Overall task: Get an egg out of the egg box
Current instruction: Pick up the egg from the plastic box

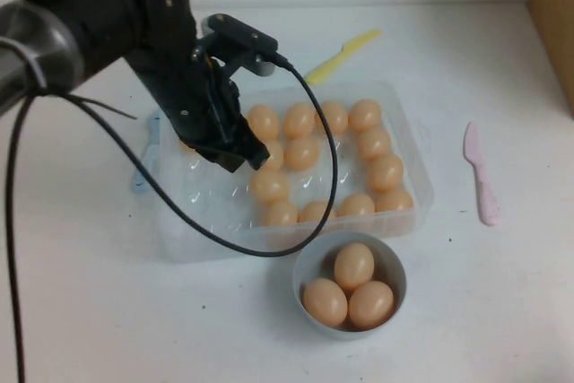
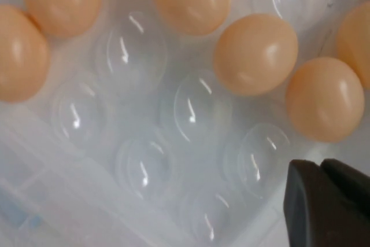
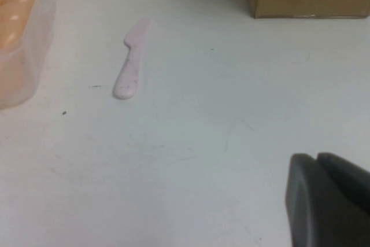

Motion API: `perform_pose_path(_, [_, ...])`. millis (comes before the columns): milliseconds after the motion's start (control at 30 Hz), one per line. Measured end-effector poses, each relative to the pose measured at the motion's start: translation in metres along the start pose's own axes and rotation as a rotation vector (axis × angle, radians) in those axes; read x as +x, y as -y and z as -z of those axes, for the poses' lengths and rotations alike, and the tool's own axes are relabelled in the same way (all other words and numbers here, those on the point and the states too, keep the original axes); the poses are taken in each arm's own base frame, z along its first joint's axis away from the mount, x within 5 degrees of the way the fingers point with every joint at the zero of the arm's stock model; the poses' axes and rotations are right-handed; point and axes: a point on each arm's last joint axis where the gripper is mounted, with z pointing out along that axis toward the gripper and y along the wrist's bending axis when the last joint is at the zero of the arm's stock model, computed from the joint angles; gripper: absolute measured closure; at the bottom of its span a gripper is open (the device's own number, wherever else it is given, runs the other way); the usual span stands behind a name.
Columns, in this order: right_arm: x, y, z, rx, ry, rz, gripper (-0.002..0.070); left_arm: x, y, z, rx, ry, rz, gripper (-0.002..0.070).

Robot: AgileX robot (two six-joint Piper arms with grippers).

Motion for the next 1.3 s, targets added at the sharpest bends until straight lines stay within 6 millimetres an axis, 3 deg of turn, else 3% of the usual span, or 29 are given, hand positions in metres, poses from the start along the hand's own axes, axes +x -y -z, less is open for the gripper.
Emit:
perform_pose_path(200, [0.0,0.0,0.0,0.0,0.0,0.0,0.0694,-0.016,0.003,-0.029,0.018,-0.037,-0.034,0.0646])
perform_pose_path(300, [0.0,0.0,0.0,0.0,0.0,0.0,0.0694,-0.019,0.004,-0.036,0.025,-0.028,-0.028,0.0544])
perform_pose_path(467, [0.0,0.0,0.0,0.0,0.002,0.0,0.0694,-0.022,0.003,-0.048,0.027,-0.016,0.081,0.0274])
perform_pose_path(567, [0.0,0.0,0.0,0.0,0.005,0.0,0.0694,-0.022,0.002,-0.054,0.031,-0.024,0.119,0.0208])
perform_pose_path(1300, [0.0,0.0,0.0,0.0,0.005,0.0,0.0694,-0.025,0.001,-0.099,0.054,-0.033,0.182,0.0181])
